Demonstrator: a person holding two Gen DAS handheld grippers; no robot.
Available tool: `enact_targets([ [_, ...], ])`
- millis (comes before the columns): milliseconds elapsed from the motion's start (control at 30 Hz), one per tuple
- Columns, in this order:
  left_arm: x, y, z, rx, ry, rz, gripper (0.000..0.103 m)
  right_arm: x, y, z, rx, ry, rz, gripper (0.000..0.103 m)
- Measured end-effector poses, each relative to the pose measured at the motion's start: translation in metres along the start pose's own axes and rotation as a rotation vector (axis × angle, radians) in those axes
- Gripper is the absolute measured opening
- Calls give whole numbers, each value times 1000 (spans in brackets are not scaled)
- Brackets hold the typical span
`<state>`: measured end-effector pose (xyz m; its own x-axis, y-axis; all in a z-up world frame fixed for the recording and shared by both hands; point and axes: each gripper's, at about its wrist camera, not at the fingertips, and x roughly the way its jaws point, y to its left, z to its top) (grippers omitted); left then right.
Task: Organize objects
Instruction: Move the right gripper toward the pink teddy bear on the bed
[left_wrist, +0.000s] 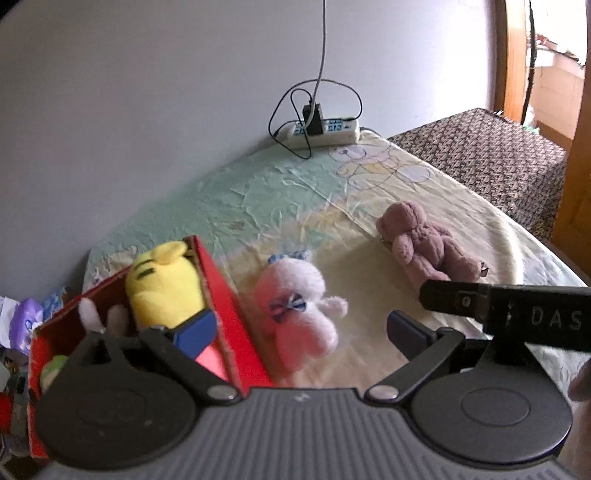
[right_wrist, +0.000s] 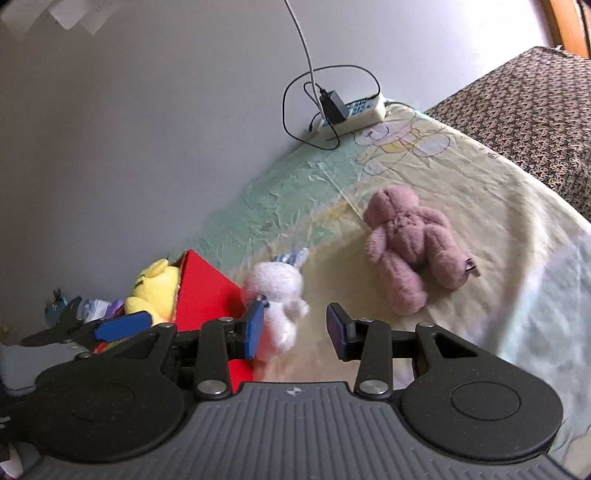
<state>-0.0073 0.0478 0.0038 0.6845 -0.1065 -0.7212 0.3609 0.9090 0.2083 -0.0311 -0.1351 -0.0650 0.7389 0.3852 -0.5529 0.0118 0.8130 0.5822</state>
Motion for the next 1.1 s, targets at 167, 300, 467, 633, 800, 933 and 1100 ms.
enact_targets([
  [167, 13, -33, 10, -10, 36, 11, 99, -3, -27, 17, -26, 28, 17, 42],
  [300, 26, -57, 19, -26, 62, 17, 99, -6, -51, 30, -39, 48, 18, 42],
  [467, 44, -82, 24, -60, 120, 14, 99, -3, -77, 44, -34, 92, 18, 42],
  [633, 58, -93, 23, -99, 173, 15, 99, 6, -92, 53, -48, 133, 37, 42],
  [800, 73, -96, 22, -152, 221, 21, 99, 13, -101, 59, -65, 171, 56, 44],
  [933, 84, -100, 23, -167, 245, 32, 99, 17, -110, 65, -59, 183, 62, 45],
  [1100, 97, -106, 26, -170, 269, 34, 99, 24, -120, 73, -51, 200, 62, 45],
])
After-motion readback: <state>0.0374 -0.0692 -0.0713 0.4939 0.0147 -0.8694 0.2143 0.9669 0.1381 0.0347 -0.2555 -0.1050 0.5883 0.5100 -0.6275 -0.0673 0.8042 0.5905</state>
